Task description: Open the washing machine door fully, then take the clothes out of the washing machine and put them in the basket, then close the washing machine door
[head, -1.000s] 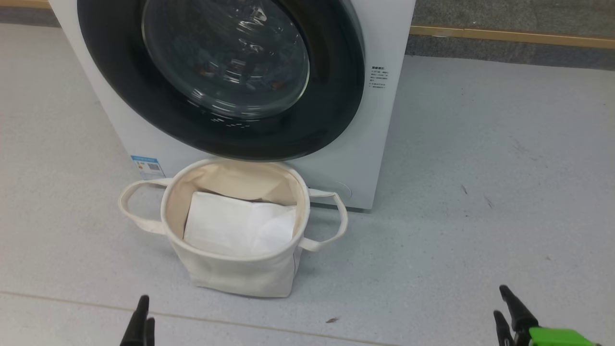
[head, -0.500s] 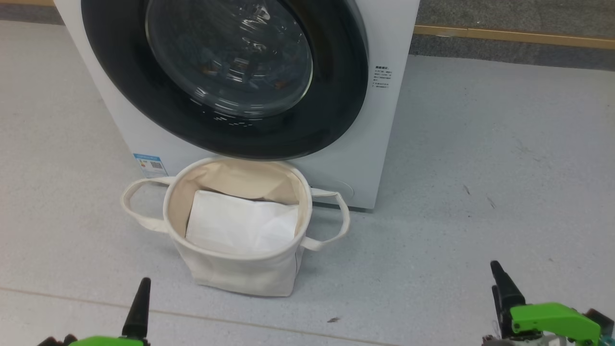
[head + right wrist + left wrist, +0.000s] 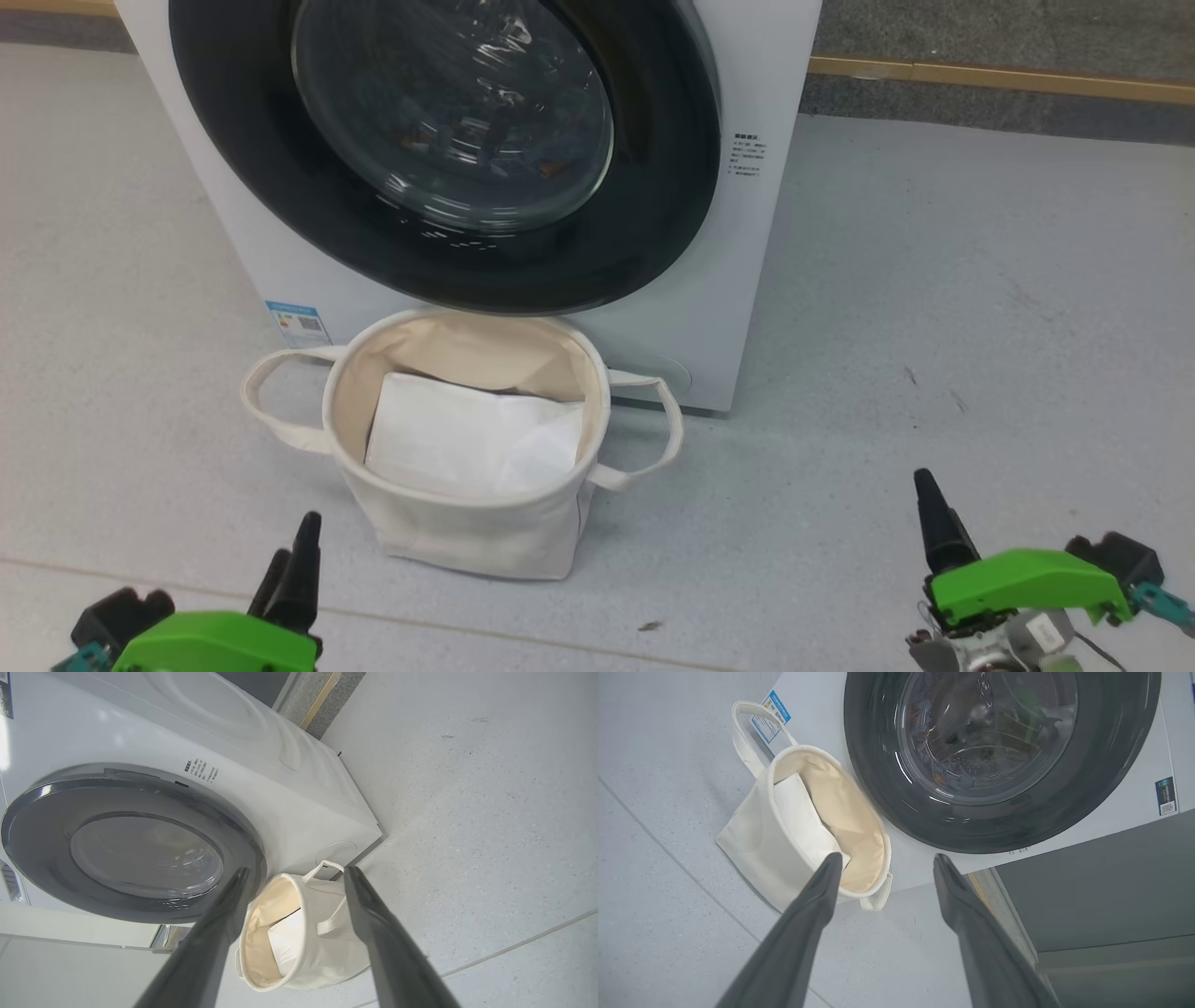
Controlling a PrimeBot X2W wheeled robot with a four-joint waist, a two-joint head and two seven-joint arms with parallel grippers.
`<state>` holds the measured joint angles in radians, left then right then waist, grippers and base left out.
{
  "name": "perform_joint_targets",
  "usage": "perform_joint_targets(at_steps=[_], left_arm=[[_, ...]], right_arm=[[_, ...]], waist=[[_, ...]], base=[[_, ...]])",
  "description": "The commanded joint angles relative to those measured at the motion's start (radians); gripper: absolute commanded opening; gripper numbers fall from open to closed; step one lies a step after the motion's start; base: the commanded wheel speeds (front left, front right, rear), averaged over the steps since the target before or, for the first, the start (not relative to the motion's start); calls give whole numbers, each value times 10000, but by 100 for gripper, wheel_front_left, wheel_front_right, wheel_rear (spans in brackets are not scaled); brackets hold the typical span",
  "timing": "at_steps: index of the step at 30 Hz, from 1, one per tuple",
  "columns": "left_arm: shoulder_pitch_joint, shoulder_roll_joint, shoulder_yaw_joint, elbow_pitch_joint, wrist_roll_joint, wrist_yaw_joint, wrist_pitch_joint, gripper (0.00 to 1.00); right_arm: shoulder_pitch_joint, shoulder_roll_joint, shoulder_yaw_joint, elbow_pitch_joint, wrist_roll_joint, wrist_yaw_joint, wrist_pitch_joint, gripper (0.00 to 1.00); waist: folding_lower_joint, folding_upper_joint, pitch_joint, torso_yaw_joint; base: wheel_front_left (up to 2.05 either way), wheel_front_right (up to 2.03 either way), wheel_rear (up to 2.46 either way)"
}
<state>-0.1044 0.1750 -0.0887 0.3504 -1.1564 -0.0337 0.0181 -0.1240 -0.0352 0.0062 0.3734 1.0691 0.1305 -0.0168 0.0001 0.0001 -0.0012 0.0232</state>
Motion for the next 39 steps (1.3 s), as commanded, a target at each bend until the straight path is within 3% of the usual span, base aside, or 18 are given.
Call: perform_joint_targets(at_steps=[1, 25, 39], left_arm=[[-619, 351, 31, -381, 386, 115, -130, 100], [-1409, 1083, -795, -16, 2602, 605, -940, 100], [-2050, 1479, -1595, 149, 4452, 1264, -1371, 100]], right_arm=[[-613, -65, 171, -376, -473, 1, -147, 100], [-1200, -90, 759, -158, -4593, 1, -819, 100], [-1586, -106, 1050, -220, -6702, 1, -1259, 100]], waist=[[-1, -1, -16, 2], [-1, -1, -203, 111], [-1, -1, -310, 248]], base=[[0, 0, 0], [0, 0, 0], [0, 0, 0]])
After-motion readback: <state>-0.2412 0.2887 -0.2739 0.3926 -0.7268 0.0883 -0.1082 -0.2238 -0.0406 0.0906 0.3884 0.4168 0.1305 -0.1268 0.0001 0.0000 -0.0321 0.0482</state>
